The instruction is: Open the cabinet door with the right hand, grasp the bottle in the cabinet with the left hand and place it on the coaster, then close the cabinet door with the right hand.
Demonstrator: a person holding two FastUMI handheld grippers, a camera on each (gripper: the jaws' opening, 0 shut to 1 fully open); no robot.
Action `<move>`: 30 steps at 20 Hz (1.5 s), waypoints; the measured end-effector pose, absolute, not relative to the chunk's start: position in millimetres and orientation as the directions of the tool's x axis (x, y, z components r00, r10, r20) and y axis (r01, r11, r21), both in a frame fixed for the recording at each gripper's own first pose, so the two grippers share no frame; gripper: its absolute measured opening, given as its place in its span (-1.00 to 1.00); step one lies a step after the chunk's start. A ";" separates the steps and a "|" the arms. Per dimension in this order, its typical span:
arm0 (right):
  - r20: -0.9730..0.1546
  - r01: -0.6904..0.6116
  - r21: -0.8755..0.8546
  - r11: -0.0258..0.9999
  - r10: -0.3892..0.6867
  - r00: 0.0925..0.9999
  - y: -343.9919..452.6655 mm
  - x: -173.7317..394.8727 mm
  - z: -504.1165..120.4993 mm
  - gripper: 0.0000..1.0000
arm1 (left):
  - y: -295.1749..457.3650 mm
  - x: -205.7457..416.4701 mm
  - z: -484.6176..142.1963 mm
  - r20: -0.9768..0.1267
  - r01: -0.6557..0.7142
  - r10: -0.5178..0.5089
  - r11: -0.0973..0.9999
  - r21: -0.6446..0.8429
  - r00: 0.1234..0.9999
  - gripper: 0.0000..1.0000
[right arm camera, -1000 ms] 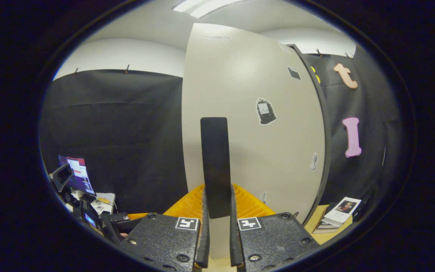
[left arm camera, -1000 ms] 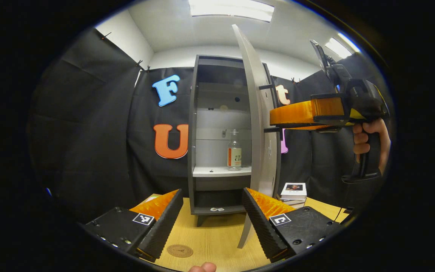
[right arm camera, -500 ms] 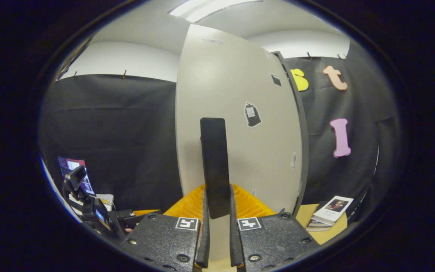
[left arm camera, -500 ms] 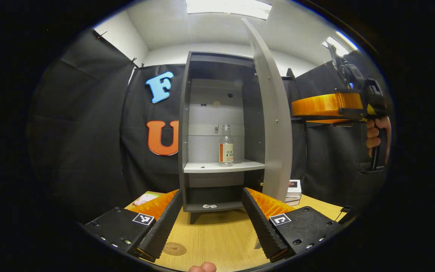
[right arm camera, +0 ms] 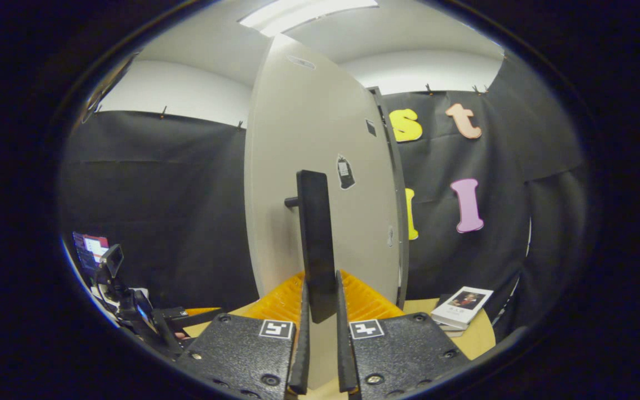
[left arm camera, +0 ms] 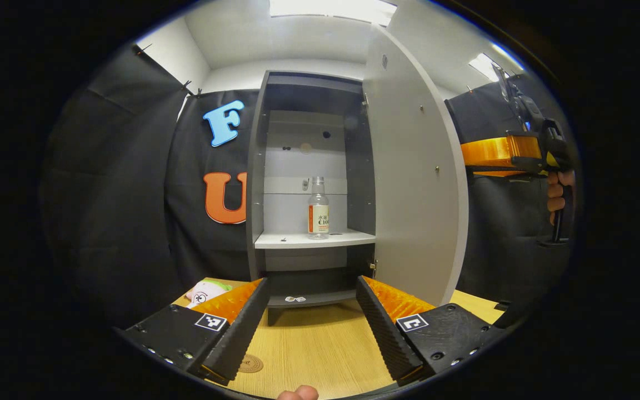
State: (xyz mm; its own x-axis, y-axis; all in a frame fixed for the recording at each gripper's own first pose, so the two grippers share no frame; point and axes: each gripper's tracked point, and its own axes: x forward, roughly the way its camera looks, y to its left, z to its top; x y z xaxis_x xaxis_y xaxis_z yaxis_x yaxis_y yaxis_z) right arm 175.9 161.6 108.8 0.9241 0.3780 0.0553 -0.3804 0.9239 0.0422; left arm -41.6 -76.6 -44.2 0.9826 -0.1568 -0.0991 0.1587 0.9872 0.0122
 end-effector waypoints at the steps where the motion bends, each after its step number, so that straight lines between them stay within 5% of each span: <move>1: 0.061 -0.359 0.047 0.932 0.356 0.932 156.6 176.3 108.5 -0.53 | -79.2 -41.9 -46.1 -0.105 0.166 -0.163 0.986 0.014 0.981 0.90; 15: 0.085 -0.092 0.039 0.995 0.089 0.992 93.8 182.3 113.1 -0.82 | -88.5 -41.7 -52.6 -0.116 0.171 -0.171 0.985 -0.005 0.979 0.89; 26: 0.055 -0.090 0.002 0.996 0.090 0.994 75.2 160.7 103.3 -0.86 | -104.5 -26.7 -37.2 -0.076 0.160 -0.162 0.987 -0.028 0.984 0.89; 29: 0.049 -0.069 0.026 0.997 0.068 0.996 67.2 161.9 99.8 0.21 | -110.8 -7.8 -14.5 -0.033 0.175 -0.175 0.984 -0.023 0.984 0.90; 30: 0.049 -0.062 0.039 0.997 0.060 0.997 63.7 162.1 100.4 0.29 | -111.8 -1.3 -8.1 -0.026 0.178 -0.179 0.984 -0.023 0.984 0.89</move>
